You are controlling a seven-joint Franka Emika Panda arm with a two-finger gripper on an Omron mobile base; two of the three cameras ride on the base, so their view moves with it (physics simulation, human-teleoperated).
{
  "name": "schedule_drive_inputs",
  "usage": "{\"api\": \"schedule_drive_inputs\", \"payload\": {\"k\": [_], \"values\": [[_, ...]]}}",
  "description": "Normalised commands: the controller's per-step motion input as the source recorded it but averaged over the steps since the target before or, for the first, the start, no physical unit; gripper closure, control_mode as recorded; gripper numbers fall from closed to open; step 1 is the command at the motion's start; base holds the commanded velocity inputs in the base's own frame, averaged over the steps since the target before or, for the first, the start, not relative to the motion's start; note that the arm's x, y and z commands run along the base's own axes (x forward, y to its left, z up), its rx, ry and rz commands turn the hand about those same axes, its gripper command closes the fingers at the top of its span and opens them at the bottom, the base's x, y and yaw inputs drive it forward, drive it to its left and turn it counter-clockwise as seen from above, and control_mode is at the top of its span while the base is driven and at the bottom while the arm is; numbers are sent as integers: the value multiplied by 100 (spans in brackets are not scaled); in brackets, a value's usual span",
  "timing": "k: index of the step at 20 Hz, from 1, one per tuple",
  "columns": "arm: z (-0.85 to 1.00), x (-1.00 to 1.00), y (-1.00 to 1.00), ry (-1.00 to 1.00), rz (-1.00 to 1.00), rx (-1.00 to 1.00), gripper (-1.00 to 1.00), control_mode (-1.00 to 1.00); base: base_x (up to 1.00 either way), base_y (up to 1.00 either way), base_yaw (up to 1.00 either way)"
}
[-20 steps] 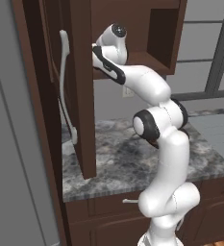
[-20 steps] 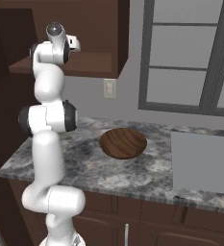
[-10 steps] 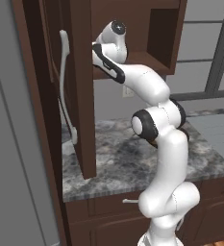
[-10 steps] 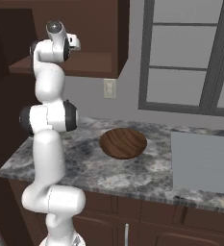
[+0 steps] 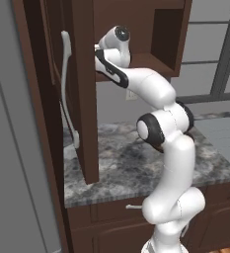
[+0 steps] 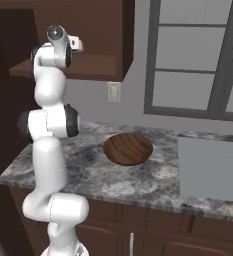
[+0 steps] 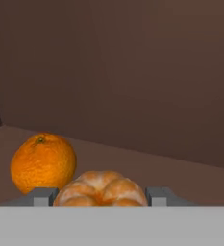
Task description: Pick the tangerines from the cabinet and place them in one bowl. Pick the potato from the sink and place it in the other bowl.
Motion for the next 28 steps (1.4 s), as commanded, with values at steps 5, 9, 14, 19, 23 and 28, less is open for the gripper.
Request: {"api": "schedule_drive_inputs", "payload": {"k": [5, 9, 14, 19, 23, 28], "values": [[0, -11, -22, -3, -3, 4, 100, -100, 0, 0, 0], [0, -23, -39, -1, -3, 0, 100, -100, 0, 0, 0], [0, -27, -31, -3, -3, 0, 100, -100, 0, 0, 0], [0, -41, -13, -1, -4, 0, 100, -100, 0, 0, 0], [3, -57, -9, -2, -6, 0, 100, -100, 0, 0, 0], [2, -61, -13, -2, -7, 0, 100, -100, 0, 0, 0]]}}
